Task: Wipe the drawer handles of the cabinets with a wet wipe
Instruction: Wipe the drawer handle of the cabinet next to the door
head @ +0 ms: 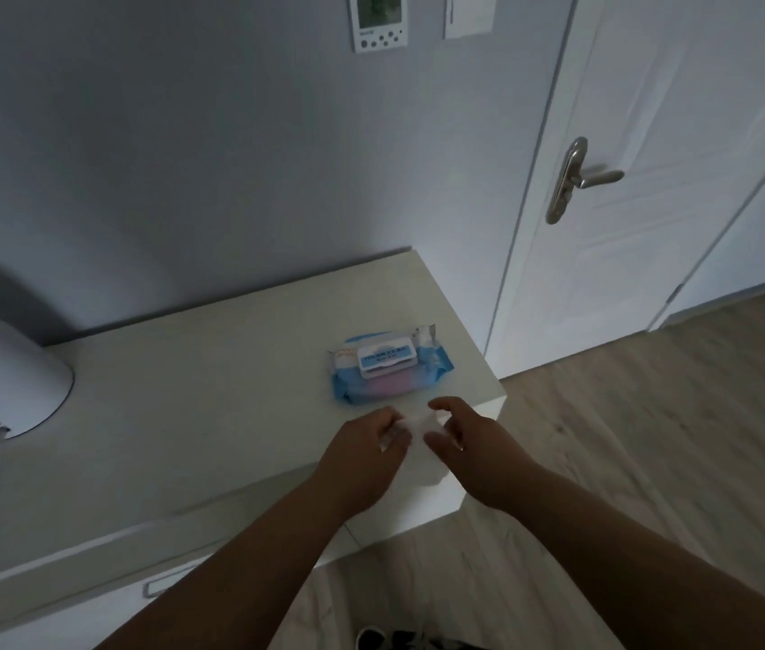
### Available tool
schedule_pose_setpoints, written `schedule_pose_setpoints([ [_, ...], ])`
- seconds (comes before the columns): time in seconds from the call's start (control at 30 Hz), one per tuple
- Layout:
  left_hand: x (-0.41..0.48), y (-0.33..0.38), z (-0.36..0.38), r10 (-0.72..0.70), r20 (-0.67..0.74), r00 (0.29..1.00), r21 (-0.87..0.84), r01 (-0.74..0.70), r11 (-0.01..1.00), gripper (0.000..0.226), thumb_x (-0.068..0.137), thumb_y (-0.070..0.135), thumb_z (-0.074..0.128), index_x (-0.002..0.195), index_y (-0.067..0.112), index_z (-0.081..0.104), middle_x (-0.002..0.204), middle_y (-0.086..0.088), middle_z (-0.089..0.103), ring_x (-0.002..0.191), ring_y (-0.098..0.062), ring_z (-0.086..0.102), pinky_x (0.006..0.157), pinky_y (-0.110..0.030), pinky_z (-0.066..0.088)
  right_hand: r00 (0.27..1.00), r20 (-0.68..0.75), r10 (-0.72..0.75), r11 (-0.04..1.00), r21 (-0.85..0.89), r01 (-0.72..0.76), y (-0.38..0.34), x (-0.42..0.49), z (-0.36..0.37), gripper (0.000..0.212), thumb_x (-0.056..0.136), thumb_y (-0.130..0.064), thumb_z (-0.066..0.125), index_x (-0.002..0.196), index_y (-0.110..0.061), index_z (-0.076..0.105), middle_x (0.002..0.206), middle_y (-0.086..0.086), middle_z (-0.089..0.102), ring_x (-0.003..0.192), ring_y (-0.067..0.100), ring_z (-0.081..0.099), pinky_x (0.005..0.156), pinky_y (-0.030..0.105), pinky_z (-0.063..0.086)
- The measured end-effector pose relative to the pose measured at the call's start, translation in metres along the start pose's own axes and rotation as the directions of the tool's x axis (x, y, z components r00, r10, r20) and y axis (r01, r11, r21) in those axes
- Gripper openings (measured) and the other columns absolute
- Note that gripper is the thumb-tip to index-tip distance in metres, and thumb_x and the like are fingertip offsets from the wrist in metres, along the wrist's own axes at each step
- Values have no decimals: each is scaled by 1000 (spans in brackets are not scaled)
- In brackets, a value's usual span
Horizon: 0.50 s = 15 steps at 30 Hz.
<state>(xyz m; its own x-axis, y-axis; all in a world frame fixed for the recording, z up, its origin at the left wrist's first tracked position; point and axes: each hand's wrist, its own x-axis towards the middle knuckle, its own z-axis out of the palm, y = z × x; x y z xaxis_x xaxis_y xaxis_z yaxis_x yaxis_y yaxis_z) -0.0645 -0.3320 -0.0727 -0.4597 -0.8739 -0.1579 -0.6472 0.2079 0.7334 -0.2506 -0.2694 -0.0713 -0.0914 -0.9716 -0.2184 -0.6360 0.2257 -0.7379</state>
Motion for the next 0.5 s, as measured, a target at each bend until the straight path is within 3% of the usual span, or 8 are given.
schedule_pose_setpoints([
  [0.1,-15,9,11,-35,18,999,-29,36,999,18,106,36,54,96,27,66,85,7,68,79,-9,65,73,-30,54,1000,26,-5,1000,8,5,16,-26,10,70,96,-51,64,156,-42,28,136,-2,63,115,12,61,101,31,52],
  [0.2,-27,11,22,-85,42,995,-107,89,990,15,106,35,58,95,29,67,87,8,72,82,-10,68,77,-31,56,999,10,-34,999,-32,34,32,-44,24,91,90,-60,68,159,-49,10,156,-6,48,134,18,52,113,37,43],
  [0.3,-40,12,29,-121,13,993,-173,122,977,13,104,31,61,94,29,69,88,8,74,80,-4,69,77,-24,56,999,-50,-22,1000,18,23,40,-56,43,115,84,-64,73,160,-46,-10,159,-9,44,141,18,47,116,40,40],
  [0.37,-48,13,31,-153,13,988,-231,152,961,15,105,31,60,95,25,70,89,4,75,81,-9,71,73,-20,57,997,-82,-9,1000,23,11,42,-64,54,123,81,-64,75,158,-47,-19,156,-8,48,138,19,50,115,40,41],
  [0.43,-52,11,32,-180,28,983,-236,182,955,19,106,35,58,96,24,70,89,3,76,82,-13,72,74,-23,59,991,-124,-44,996,-80,35,42,-73,62,116,84,-61,75,160,-46,-11,154,-6,49,134,18,53,114,39,42],
  [0.5,-52,6,30,-186,34,982,-215,189,958,21,106,40,56,99,27,70,91,4,75,85,-13,72,78,-28,60,974,-175,-144,976,-186,111,44,-78,67,90,89,-56,71,160,-43,16,148,-7,53,127,14,55,113,38,45],
])
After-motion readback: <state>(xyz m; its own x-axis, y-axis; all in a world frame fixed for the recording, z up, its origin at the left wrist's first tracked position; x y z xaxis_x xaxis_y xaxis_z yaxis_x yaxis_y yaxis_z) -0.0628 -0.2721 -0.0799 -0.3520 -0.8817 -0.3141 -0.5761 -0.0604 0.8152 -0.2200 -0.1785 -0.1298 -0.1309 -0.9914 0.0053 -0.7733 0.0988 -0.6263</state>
